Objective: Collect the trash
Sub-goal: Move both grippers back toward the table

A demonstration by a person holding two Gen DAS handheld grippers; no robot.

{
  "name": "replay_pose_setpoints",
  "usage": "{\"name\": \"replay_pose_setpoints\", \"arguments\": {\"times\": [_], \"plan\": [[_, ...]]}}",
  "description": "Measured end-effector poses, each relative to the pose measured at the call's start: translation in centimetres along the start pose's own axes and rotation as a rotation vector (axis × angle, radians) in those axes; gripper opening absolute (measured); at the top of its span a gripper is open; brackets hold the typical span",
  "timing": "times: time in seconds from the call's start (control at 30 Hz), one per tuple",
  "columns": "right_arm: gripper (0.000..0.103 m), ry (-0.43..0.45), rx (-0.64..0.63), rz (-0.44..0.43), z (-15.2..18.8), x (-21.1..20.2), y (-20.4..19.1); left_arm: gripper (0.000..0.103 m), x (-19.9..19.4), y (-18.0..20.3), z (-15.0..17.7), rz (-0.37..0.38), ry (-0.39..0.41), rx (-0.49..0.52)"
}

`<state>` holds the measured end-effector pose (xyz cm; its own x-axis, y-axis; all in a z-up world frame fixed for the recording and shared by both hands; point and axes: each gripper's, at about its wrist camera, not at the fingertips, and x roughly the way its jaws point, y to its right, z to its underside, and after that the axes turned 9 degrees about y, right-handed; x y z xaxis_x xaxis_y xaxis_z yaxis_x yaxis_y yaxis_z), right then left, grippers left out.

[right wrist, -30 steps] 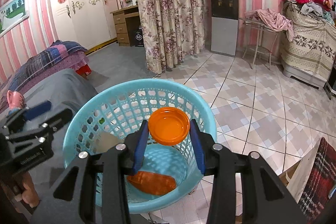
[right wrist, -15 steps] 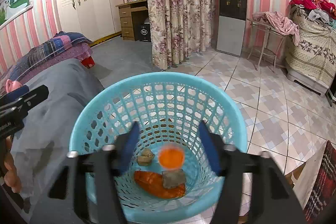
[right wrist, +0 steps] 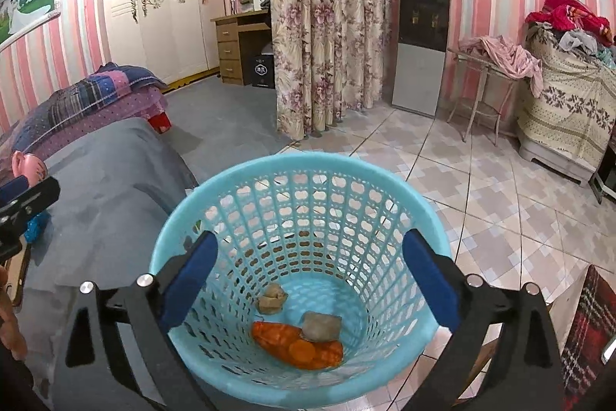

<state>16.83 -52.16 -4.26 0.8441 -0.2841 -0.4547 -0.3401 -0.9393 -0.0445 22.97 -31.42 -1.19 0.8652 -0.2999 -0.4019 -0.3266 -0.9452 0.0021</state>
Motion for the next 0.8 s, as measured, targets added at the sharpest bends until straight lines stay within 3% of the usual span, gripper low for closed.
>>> {"name": "replay_pose_setpoints", "arguments": {"times": [0.3,0.8], "plan": [[0.096,0.017,-0.038,-0.078,-0.2,-2.0,-4.7,0.097,-4.1,-5.3,0.2,-0.061,0.009,-0.047],[0.096,-0.002,-0.124,-0.286,2.5,-5.7,-16.6,0.097,-11.3,-16.4,4.7,-0.249,-0.062,-0.123]]}}
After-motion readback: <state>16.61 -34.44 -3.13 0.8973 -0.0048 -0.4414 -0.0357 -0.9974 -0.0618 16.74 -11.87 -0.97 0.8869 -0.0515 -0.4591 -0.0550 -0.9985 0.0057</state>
